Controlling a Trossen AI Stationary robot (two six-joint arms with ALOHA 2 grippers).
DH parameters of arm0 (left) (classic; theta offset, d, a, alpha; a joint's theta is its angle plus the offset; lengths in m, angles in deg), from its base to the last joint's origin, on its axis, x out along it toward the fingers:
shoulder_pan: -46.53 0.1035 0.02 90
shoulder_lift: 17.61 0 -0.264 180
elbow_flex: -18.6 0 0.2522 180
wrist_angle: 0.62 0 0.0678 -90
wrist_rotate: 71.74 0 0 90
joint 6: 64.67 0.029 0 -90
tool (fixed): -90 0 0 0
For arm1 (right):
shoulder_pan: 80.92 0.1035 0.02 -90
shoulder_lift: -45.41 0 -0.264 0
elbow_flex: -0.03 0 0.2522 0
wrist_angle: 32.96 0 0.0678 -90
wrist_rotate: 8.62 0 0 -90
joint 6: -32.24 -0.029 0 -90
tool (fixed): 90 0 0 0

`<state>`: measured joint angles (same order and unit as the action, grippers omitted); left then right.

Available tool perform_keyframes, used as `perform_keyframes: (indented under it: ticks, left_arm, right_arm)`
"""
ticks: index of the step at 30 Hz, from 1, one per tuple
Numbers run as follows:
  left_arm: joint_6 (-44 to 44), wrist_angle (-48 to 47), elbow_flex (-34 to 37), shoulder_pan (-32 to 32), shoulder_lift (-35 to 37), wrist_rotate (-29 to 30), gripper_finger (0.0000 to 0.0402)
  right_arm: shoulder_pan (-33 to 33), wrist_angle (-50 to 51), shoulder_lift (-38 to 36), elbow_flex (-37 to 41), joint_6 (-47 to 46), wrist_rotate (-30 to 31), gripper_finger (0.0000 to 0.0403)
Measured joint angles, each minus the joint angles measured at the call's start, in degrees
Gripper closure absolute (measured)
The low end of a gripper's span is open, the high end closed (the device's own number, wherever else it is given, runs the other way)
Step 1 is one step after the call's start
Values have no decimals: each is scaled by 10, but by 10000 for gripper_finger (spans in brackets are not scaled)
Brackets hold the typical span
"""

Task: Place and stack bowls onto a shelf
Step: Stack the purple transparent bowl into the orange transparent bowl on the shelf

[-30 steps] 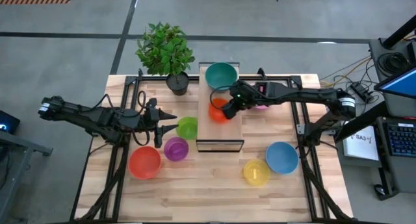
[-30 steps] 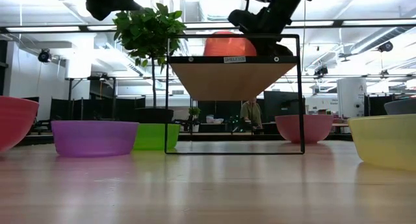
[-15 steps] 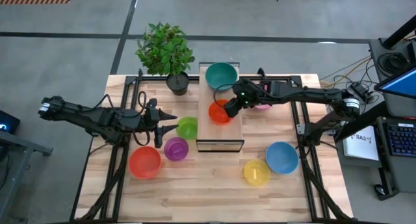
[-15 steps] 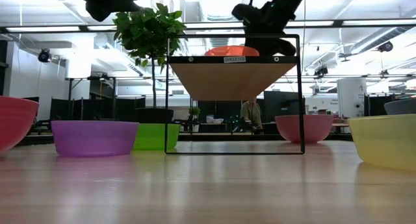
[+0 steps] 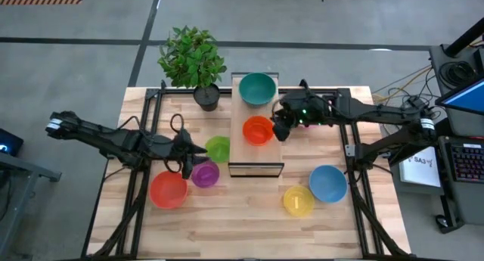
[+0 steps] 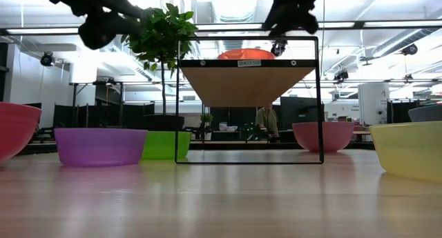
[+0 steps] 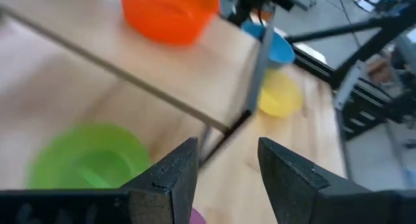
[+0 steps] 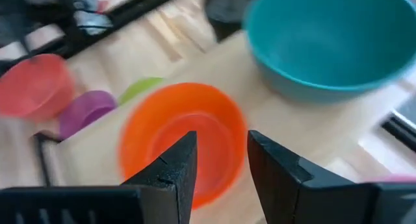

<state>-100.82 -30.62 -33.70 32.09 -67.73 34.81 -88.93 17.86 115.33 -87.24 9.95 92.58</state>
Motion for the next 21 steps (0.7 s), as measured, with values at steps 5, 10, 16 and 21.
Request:
perform_keyframes:
  ticks: [5,10,16,21]
  left_arm:
    - [-91,-1,-15,-29,-56,-26,258]
    - [-159,-55,-60,-50,-126,-62,258]
    - [-232,-228,-151,-66,-195,-84,258]
    - [-305,-370,-228,-106,-245,-86,258]
  right_arm:
    - [66,-68,-35,26,59,9,280]
    - [132,-144,-73,88,93,9,280]
    - [171,-245,-117,182,98,9,280]
    - [179,-271,-144,232,105,8,280]
